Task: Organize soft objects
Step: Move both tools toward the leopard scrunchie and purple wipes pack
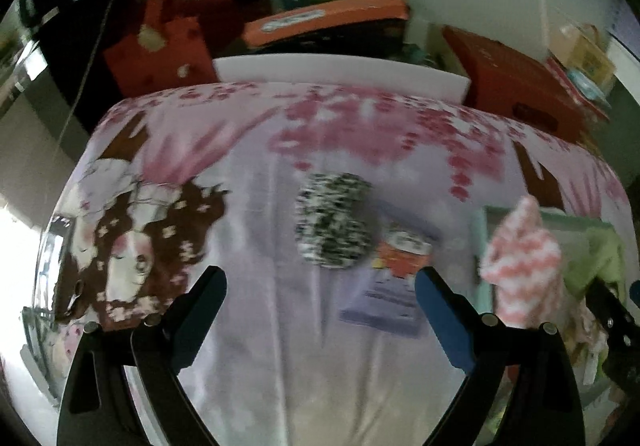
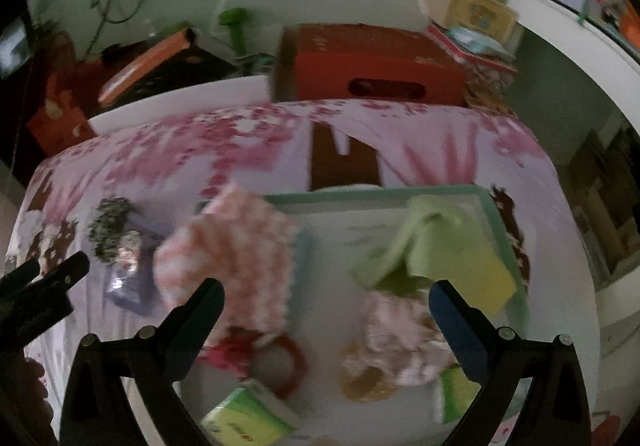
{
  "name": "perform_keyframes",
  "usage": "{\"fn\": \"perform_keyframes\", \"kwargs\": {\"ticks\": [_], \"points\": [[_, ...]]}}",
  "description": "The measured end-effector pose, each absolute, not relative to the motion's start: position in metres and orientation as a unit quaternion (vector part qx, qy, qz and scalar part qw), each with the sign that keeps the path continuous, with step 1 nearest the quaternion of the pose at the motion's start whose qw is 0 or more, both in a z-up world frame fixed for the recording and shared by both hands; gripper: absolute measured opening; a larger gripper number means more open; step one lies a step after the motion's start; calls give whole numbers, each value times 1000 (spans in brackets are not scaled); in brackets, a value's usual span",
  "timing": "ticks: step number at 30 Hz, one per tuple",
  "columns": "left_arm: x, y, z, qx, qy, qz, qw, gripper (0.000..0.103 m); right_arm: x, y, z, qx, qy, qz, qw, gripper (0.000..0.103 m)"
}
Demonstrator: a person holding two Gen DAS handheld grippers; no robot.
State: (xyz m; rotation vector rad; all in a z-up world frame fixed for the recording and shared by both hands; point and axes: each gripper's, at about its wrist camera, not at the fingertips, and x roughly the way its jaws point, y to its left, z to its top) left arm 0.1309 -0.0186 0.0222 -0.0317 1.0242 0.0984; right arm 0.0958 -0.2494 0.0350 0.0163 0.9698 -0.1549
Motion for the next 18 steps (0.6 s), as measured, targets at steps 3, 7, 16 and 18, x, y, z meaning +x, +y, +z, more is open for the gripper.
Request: {"fn": "perform_keyframes", "kwargs": {"ticks": [3, 7, 16, 18], "points": [[128, -1, 24, -26, 488, 65, 870, 95, 98, -231, 36, 2, 461, -53, 886, 103], [123, 26, 27, -44, 483, 93, 870, 95, 101, -207, 36, -7, 460, -25, 887, 103], [111, 75, 29, -78, 478, 137, 864, 95, 106, -163, 33, -15, 454, 23, 891, 103], [108, 84, 30, -86, 476, 141, 864, 95, 109, -155, 32, -15, 453, 33, 891, 103]]}}
